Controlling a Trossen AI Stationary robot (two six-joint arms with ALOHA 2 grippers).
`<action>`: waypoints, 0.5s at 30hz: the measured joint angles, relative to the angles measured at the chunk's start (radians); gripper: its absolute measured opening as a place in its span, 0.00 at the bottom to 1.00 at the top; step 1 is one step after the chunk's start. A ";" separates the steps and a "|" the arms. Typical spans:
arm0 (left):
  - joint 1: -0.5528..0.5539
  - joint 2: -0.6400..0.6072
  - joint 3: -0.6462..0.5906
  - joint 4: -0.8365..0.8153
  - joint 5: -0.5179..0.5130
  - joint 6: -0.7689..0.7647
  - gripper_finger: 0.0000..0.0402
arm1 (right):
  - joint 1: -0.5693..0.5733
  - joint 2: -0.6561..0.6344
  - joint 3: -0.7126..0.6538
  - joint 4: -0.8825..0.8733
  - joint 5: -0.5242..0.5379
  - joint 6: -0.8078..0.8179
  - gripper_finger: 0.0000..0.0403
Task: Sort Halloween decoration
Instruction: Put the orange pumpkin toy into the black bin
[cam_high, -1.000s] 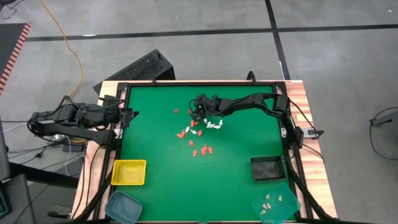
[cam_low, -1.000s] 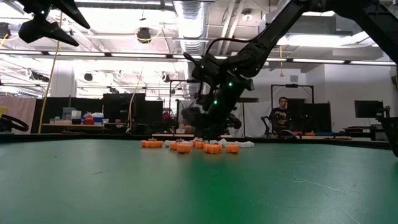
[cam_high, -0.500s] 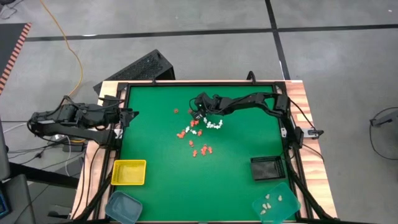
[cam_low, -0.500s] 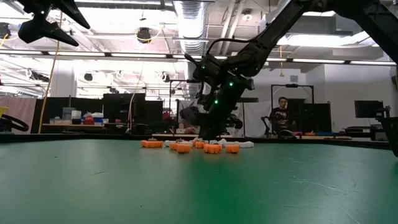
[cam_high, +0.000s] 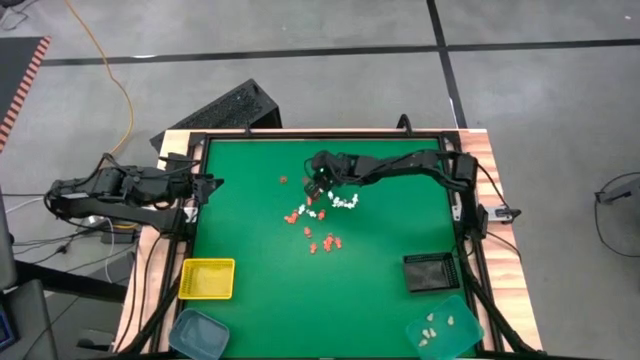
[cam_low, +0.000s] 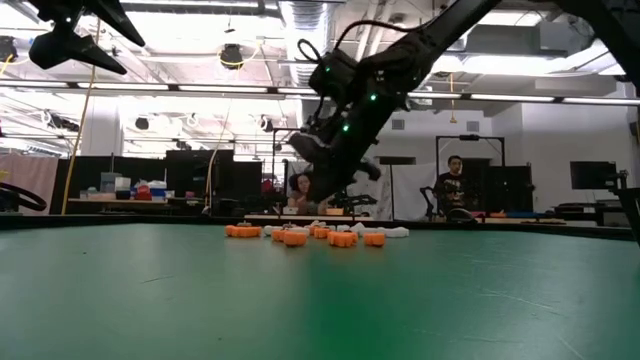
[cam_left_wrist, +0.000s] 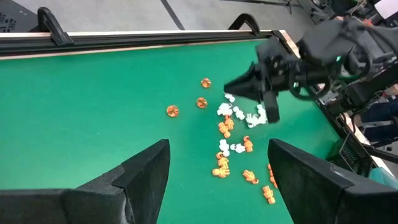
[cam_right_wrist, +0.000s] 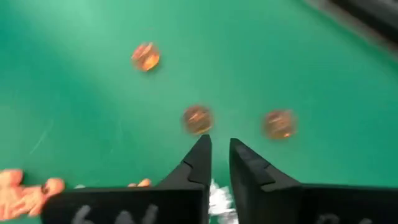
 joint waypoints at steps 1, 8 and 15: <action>0.000 0.000 0.000 0.000 -0.001 0.000 0.65 | -0.004 -0.005 0.000 0.007 0.006 -0.001 0.19; 0.000 0.000 0.000 0.000 -0.018 0.001 0.65 | -0.037 0.015 0.000 0.051 0.012 0.006 0.50; 0.000 0.000 0.000 -0.001 -0.020 0.000 0.65 | -0.064 0.049 0.000 0.085 0.069 0.020 0.67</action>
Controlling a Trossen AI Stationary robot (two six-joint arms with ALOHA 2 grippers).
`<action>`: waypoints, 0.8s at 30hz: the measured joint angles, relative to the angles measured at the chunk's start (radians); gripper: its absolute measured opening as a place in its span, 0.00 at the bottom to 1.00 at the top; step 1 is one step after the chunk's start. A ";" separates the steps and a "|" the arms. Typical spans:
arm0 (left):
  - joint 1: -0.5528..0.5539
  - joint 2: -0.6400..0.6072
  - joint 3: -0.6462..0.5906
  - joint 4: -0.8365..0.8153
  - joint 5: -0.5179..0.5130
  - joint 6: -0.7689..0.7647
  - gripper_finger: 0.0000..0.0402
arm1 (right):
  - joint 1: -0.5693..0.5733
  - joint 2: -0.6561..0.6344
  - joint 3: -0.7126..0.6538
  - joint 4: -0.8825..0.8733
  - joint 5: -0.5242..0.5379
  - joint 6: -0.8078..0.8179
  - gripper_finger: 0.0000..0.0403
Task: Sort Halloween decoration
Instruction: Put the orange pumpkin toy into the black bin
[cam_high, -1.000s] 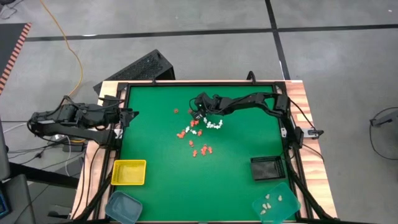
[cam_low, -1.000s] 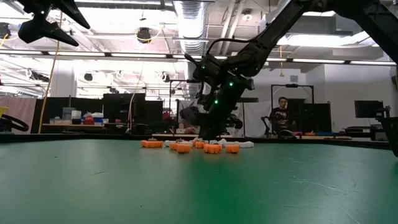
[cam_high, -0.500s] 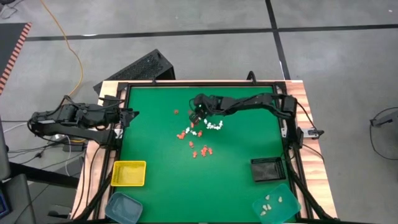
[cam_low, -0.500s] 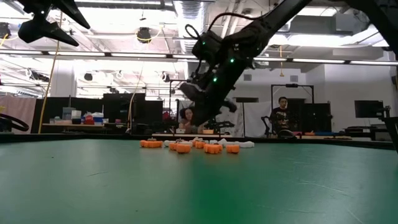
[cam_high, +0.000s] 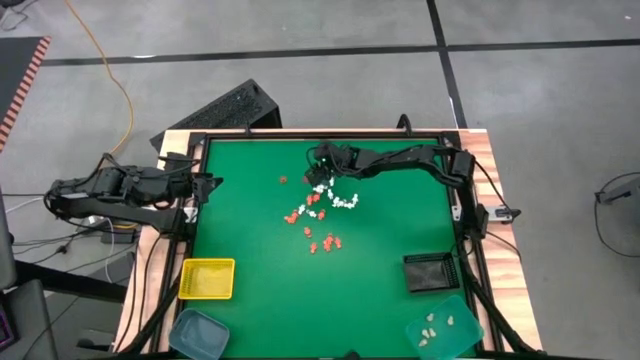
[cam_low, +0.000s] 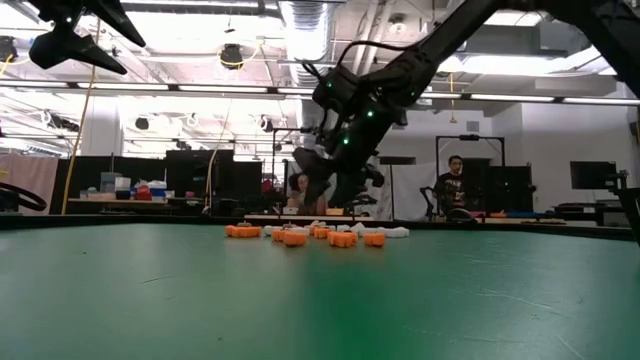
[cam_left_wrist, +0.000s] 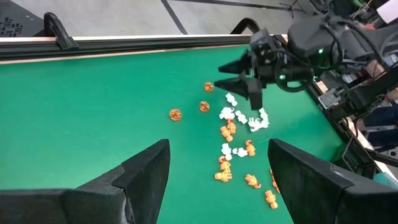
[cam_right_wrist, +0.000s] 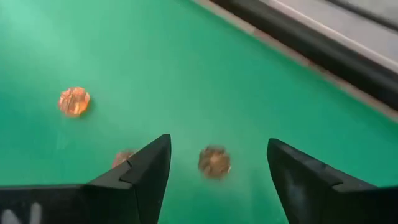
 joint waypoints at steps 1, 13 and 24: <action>0.000 0.000 0.000 0.000 -0.002 0.000 0.65 | -0.001 0.012 0.001 0.024 -0.005 0.001 0.67; 0.000 0.000 0.000 -0.015 0.000 -0.009 0.65 | -0.001 0.071 0.000 0.011 -0.017 0.032 0.64; 0.000 0.000 0.000 -0.022 0.002 -0.012 0.65 | -0.001 0.096 0.006 -0.001 0.014 0.059 0.54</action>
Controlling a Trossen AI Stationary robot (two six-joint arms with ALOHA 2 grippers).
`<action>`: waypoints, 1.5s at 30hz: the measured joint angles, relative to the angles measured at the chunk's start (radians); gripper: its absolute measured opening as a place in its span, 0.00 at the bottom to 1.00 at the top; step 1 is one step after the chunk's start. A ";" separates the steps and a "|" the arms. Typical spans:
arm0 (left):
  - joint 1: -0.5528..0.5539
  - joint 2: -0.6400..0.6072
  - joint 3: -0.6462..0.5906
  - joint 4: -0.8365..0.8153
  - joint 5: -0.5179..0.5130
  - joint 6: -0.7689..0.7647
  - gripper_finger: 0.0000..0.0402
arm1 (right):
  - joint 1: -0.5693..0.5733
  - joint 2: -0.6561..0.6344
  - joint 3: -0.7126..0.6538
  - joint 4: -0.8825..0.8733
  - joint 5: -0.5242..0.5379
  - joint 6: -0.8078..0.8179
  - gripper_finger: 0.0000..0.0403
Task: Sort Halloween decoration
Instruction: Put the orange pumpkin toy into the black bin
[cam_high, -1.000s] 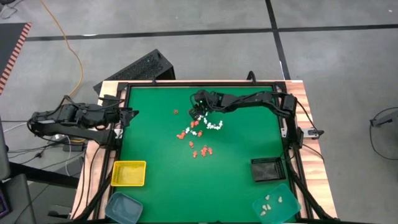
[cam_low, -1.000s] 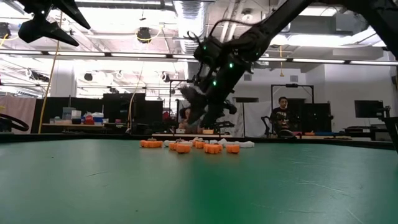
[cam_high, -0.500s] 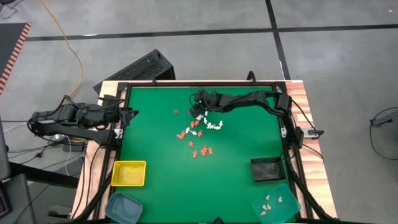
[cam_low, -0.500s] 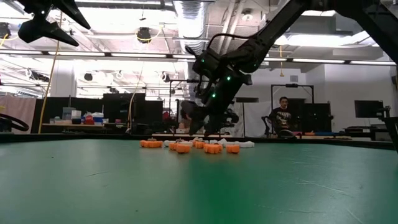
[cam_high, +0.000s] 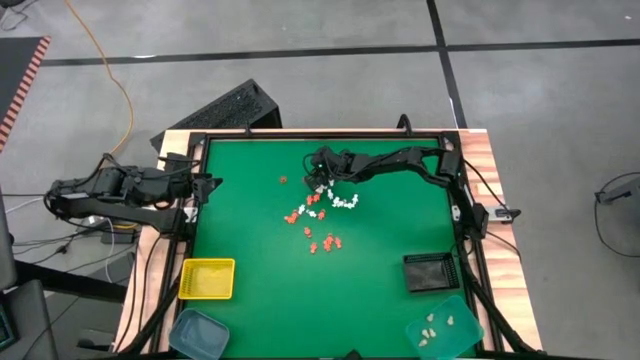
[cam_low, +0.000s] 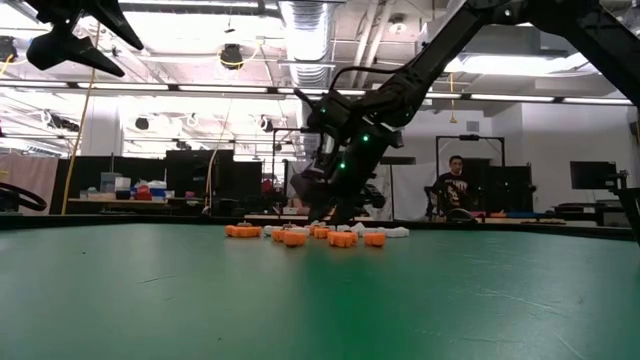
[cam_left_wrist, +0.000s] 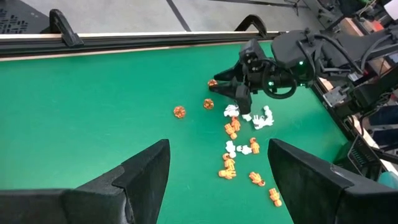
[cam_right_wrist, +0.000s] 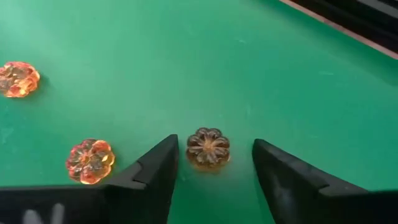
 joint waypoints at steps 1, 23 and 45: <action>0.000 0.000 0.000 0.000 0.000 0.000 0.65 | 0.000 0.000 0.000 -0.006 0.001 0.000 0.51; 0.000 0.000 0.000 0.000 0.001 0.000 0.65 | 0.015 -0.042 -0.003 -0.110 -0.056 0.000 0.17; 0.000 0.000 0.000 0.001 0.002 0.000 0.65 | 0.160 -0.446 -0.004 -0.719 -0.293 0.003 0.17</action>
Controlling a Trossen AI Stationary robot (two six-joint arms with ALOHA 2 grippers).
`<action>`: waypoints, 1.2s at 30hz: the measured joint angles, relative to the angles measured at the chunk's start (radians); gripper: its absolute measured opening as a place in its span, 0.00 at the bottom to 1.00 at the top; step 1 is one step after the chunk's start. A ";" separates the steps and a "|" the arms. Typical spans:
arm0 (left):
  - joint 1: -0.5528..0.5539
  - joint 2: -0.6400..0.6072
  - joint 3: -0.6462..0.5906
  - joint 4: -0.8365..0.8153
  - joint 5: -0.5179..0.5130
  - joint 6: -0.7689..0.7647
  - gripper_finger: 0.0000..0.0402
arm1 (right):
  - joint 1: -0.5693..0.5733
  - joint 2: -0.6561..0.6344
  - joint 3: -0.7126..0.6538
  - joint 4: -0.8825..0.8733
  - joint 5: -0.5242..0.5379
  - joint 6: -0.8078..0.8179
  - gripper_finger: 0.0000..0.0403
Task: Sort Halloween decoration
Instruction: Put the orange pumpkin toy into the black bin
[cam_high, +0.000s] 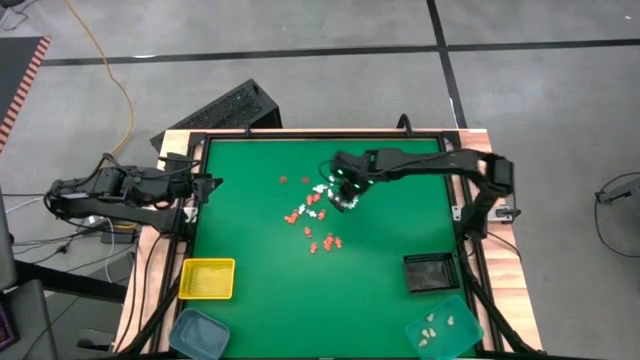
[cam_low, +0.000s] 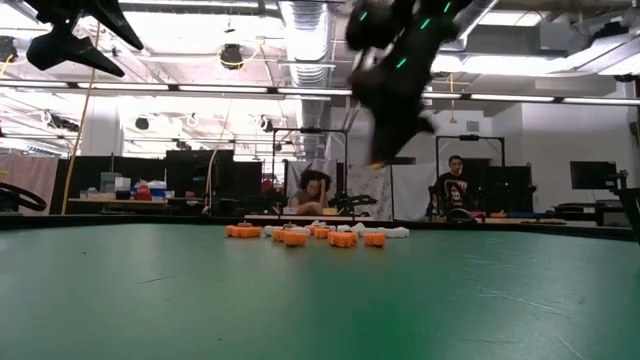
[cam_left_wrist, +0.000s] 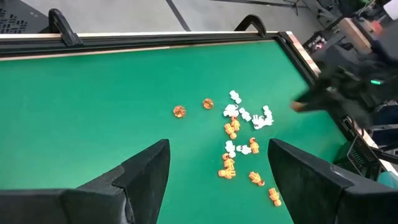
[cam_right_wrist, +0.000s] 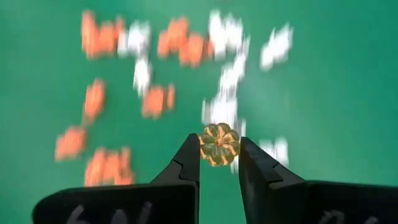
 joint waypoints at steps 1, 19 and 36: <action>0.000 0.000 0.000 0.000 0.002 0.000 0.65 | 0.022 -0.028 0.000 -0.071 0.000 0.011 0.17; 0.000 0.000 0.000 0.000 0.036 -0.050 0.65 | 0.636 -0.361 0.001 -0.716 -0.153 0.756 0.17; 0.000 0.000 0.000 0.000 0.044 -0.079 0.65 | 0.899 -0.308 -0.260 -0.485 -0.051 0.933 0.17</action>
